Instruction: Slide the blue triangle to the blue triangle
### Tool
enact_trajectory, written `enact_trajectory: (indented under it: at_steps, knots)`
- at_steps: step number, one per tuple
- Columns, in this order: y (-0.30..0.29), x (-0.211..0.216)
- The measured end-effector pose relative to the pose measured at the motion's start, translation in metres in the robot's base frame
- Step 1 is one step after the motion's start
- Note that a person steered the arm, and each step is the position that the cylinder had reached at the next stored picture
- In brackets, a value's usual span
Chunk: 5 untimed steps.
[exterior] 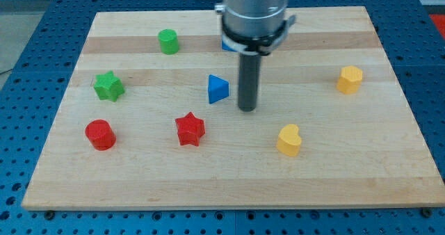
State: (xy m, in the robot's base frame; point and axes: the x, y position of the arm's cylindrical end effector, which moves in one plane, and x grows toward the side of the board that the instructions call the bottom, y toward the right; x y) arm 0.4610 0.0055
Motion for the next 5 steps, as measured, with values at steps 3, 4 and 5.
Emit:
enact_trajectory:
  at_steps: [3,4,5]
  knots:
    - [-0.077,-0.068]
    - [-0.077,-0.041]
    - [-0.074,-0.009]
